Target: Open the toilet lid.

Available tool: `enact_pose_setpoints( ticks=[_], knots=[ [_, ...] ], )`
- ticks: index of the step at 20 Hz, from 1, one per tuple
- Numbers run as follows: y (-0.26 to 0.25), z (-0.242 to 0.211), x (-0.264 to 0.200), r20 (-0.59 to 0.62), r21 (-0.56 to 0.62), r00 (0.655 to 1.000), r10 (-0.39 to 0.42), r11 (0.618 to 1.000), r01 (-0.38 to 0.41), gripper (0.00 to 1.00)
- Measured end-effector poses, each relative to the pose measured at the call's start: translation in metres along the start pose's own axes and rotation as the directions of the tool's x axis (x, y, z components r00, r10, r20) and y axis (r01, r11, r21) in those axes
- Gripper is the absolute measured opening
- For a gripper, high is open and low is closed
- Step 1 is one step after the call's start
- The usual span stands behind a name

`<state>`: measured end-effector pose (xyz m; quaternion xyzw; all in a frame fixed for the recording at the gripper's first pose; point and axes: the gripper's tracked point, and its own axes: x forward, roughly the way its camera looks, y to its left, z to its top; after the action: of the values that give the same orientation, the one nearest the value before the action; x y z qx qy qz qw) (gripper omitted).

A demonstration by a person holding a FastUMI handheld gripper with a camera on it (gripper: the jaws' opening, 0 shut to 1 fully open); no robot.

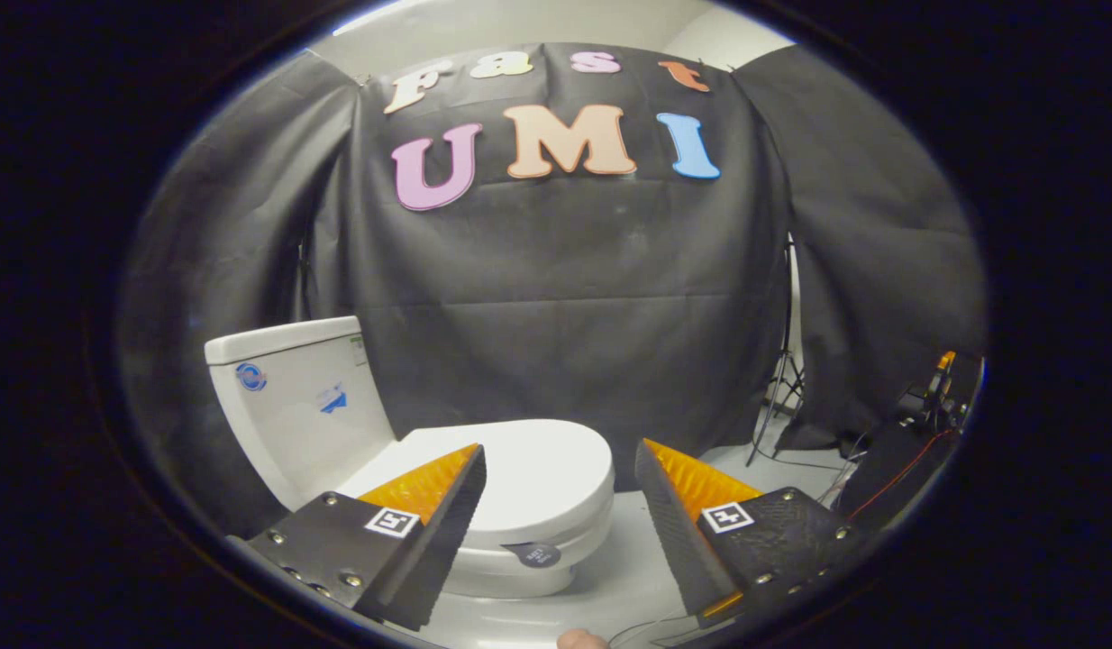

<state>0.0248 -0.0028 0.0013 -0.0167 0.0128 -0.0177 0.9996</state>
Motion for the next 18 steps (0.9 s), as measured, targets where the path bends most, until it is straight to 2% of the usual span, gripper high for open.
enact_pose_setpoints(
  ticks=[7, 10, 14, 18],
  knots=[
    [-0.008, -0.019, 0.041, -0.080, 0.020, 0.995, -0.059, 0.998, 0.061, 0.98],
    [-0.014, -0.040, 0.054, -0.132, 0.045, 0.987, -0.092, 0.994, 0.098, 0.98],
    [-0.019, -0.091, 0.066, -0.290, 0.128, 0.951, -0.103, 0.981, 0.145, 0.98],
    [-0.017, -0.138, 0.070, -0.418, 0.266, 0.906, -0.068, 0.944, 0.194, 0.99]
  ],
)
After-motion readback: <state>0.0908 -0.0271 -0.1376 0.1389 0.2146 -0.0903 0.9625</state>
